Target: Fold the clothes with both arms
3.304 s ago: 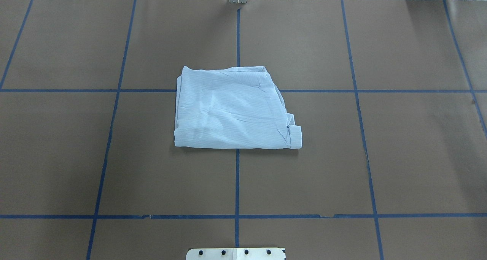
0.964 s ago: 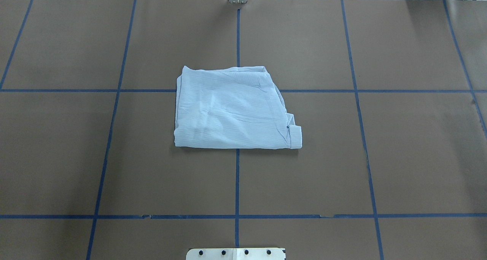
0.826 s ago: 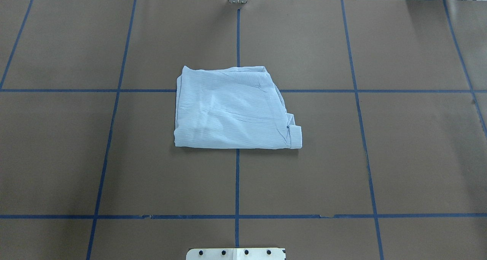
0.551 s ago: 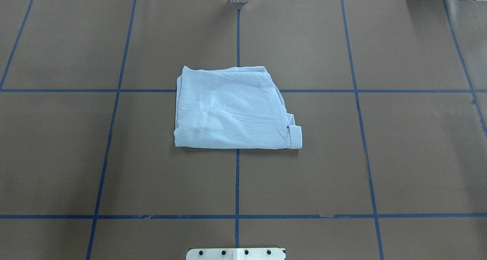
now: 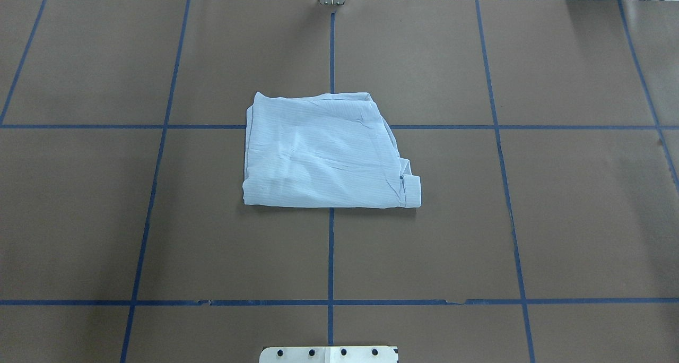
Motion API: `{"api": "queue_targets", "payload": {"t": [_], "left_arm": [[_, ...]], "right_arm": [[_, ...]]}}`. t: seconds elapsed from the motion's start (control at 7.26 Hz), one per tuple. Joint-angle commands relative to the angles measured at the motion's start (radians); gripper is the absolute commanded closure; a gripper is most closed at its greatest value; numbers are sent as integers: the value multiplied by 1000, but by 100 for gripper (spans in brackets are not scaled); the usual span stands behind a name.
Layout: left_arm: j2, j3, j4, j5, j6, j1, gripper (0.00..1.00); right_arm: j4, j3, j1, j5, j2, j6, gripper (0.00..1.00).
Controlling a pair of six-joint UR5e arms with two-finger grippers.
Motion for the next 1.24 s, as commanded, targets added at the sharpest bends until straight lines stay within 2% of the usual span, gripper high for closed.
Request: {"api": "queue_targets", "payload": {"t": [0.0,1.1], "left_arm": [[3,0,-1,0,0,0,0],[6,19,2,4,3,0,0]], "right_arm": [[0,0,0,15,3,0,0],[2,0,0,15,10,3,0]]}}
